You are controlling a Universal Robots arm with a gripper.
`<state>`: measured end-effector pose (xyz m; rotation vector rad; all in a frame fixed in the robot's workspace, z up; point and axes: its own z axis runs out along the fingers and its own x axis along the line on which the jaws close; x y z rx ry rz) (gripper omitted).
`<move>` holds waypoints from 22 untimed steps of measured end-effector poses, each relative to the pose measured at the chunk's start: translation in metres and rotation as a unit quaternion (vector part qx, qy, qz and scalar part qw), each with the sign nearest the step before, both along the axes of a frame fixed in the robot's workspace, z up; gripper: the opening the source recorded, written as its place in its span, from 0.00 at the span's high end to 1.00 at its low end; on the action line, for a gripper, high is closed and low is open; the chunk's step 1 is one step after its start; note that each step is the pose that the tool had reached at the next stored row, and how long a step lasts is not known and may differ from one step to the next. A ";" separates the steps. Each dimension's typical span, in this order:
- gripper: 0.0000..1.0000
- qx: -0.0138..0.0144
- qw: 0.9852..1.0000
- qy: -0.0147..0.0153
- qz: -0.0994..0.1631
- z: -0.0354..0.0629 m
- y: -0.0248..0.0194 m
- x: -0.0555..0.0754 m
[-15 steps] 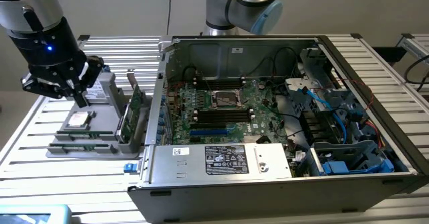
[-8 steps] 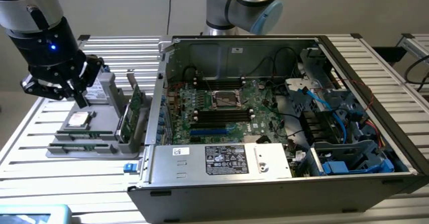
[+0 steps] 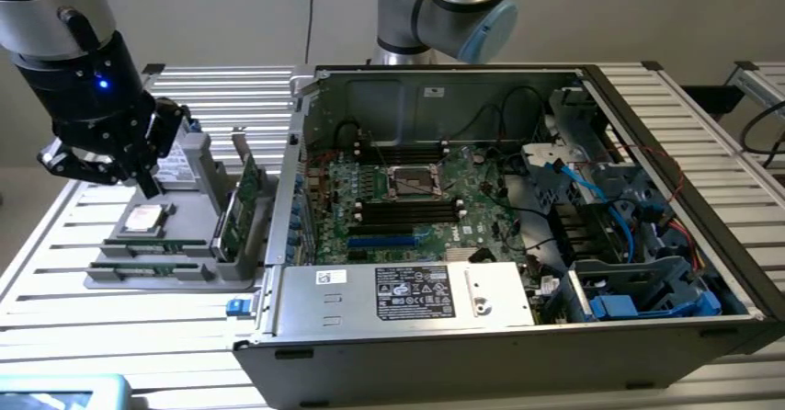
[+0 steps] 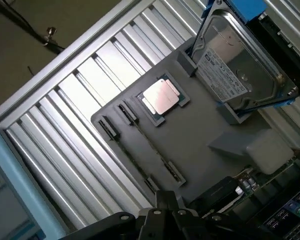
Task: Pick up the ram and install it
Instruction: 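Pick up the ram and move it above insertion slot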
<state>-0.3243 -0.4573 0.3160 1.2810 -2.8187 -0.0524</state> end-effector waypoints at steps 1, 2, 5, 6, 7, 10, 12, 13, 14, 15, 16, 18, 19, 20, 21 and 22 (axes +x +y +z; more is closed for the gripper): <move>0.89 0.000 1.000 0.000 0.009 0.0000 0.0000 0.000; 0.89 0.000 1.000 0.000 0.018 0.0000 0.0000 0.000; 0.89 0.000 0.999 0.000 0.046 0.0000 0.0000 0.000; 0.89 0.000 0.998 0.000 0.055 0.0000 0.0000 0.000; 0.89 0.000 0.998 0.000 0.064 0.0000 0.0000 0.000; 0.89 0.000 0.996 0.000 0.091 0.0000 0.0000 0.000; 0.89 0.000 0.994 0.000 0.110 0.0000 0.0000 0.000; 0.89 0.000 0.993 0.000 0.119 0.0000 0.0000 0.000; 0.89 0.000 0.992 0.000 0.128 0.0000 0.0000 0.000; 0.89 0.000 0.991 0.000 0.137 0.0000 0.0000 0.000; 0.89 0.000 0.989 -0.001 0.145 0.0000 0.0000 0.000; 0.89 0.000 0.987 -0.001 0.163 0.0000 0.0000 0.000; 0.89 0.000 0.985 -0.001 0.172 0.0001 0.0000 0.000; 0.89 0.000 0.983 -0.002 0.181 0.0000 0.0000 0.000; 0.89 0.000 0.982 -0.002 0.190 0.0000 0.0000 0.000; 0.89 0.000 0.980 -0.003 0.199 0.0000 0.0000 0.000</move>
